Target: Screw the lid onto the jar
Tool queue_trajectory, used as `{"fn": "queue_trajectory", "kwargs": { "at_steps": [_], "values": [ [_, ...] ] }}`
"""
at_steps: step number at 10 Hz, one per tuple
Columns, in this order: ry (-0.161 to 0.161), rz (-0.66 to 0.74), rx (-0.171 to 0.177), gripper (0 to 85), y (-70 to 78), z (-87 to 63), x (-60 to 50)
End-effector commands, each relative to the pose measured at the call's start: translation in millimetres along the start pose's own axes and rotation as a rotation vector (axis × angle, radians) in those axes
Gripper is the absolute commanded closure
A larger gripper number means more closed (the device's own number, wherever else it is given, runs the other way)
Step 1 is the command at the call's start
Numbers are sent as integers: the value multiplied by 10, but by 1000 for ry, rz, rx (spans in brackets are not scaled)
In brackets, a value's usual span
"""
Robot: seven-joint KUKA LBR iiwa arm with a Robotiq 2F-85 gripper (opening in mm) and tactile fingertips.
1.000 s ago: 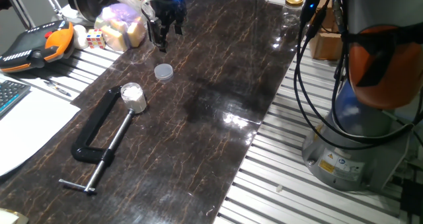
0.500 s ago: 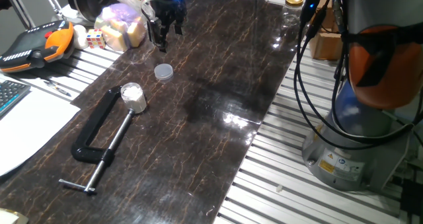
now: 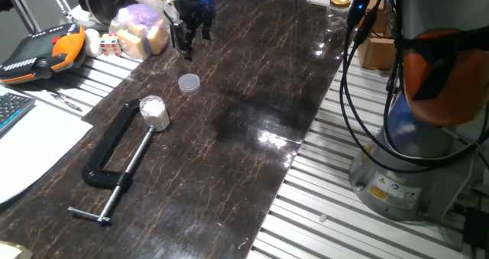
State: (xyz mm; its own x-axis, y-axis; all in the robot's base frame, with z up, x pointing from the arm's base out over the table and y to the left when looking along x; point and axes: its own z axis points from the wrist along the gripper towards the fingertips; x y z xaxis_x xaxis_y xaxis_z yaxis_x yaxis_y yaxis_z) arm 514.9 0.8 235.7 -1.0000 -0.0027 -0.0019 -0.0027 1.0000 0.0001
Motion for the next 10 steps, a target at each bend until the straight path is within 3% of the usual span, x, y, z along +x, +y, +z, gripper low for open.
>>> {"fn": "queue_trajectory", "kwargs": {
  "at_steps": [1,7,10],
  "values": [
    [-58,117,47,843,0,0,0],
    [-60,119,46,843,4,5,-21],
    [-58,120,20,843,-114,124,-67]
  ]
}}
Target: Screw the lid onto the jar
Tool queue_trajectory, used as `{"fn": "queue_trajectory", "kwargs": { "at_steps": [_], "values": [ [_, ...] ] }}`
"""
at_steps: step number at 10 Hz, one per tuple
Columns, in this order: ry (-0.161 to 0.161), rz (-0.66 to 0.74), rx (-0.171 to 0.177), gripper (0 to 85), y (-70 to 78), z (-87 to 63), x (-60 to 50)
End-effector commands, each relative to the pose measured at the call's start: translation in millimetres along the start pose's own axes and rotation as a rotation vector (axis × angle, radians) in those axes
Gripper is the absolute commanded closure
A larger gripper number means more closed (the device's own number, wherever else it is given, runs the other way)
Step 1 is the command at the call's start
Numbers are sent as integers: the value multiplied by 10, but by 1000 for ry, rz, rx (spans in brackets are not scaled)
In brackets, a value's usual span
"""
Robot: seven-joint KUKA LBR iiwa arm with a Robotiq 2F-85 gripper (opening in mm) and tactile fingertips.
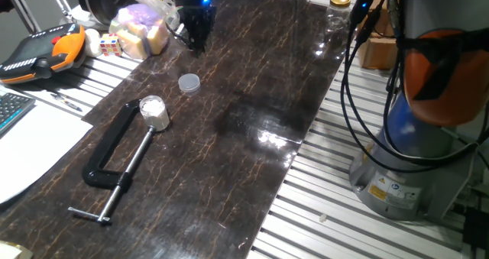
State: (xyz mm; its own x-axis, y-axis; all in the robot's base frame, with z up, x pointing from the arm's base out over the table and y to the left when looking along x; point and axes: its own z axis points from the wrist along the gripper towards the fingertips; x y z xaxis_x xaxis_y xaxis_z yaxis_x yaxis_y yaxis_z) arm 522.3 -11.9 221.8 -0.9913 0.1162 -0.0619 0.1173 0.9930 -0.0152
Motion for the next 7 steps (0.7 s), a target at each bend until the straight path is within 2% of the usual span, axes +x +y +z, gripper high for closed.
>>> {"fn": "queue_trajectory", "kwargs": {
  "at_steps": [1,4,7],
  "values": [
    [-3,-2,-3,843,-24,43,-16],
    [-10,-11,-27,843,-108,268,-116],
    [-7,-18,-51,843,-178,432,-156]
  ]
}}
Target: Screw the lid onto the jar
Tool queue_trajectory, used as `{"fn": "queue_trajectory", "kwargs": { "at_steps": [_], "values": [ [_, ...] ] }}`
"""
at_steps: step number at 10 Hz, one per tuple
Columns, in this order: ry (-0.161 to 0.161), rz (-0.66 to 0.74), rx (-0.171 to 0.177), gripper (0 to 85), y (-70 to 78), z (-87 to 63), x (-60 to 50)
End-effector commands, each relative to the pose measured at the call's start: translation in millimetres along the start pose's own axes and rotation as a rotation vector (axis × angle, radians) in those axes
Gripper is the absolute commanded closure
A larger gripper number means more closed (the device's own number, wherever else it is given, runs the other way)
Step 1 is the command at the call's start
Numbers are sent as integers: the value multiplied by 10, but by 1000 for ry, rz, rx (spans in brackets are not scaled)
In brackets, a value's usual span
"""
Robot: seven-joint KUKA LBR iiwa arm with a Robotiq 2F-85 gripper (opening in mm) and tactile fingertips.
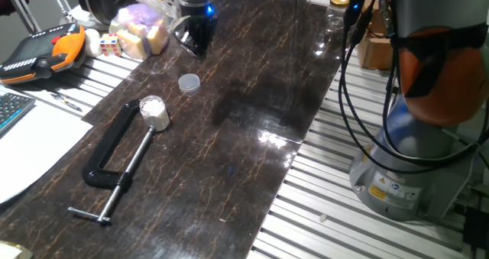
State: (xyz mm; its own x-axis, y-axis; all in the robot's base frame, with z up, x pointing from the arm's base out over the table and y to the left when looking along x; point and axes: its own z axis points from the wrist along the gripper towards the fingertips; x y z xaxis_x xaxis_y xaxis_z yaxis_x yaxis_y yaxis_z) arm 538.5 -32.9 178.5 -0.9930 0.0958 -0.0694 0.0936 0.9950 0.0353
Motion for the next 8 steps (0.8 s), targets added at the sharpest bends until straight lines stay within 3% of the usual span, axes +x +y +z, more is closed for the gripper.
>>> {"fn": "queue_trajectory", "kwargs": {
  "at_steps": [1,6,8],
  "values": [
    [0,-4,-1,843,-13,25,-2],
    [9,21,17,843,-30,81,-27],
    [8,12,8,843,-58,144,-58]
  ]
}}
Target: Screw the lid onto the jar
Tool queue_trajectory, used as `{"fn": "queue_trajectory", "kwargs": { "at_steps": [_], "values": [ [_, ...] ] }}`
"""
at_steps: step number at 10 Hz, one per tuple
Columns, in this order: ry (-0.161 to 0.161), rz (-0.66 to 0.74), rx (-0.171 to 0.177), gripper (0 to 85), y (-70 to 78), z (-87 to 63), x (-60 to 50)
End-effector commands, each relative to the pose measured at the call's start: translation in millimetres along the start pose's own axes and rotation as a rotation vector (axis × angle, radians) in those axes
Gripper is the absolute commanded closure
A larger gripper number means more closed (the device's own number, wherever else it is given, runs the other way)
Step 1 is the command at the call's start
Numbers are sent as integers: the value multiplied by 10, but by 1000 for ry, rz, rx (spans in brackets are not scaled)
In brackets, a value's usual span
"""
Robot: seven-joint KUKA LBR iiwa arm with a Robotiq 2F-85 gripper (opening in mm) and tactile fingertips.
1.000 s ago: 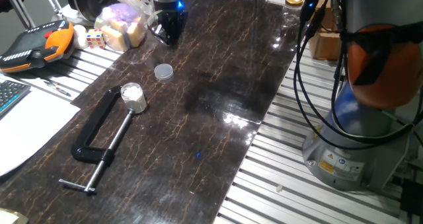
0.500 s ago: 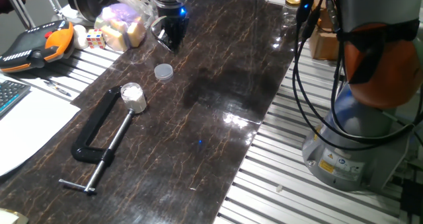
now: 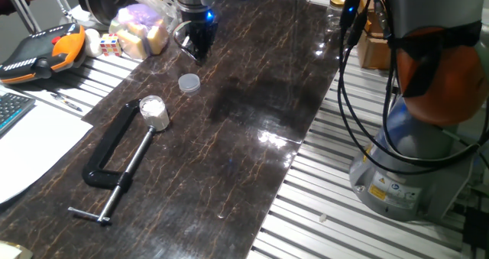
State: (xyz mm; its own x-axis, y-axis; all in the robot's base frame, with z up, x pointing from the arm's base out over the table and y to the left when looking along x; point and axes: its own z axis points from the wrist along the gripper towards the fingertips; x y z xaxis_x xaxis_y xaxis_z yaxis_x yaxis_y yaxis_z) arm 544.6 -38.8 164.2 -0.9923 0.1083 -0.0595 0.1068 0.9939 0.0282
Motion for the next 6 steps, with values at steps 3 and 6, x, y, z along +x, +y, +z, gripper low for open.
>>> {"fn": "queue_trajectory", "kwargs": {
  "at_steps": [3,6],
  "values": [
    [22,-7,-13,843,-19,96,-43],
    [25,-34,-10,843,-42,194,-145]
  ]
}}
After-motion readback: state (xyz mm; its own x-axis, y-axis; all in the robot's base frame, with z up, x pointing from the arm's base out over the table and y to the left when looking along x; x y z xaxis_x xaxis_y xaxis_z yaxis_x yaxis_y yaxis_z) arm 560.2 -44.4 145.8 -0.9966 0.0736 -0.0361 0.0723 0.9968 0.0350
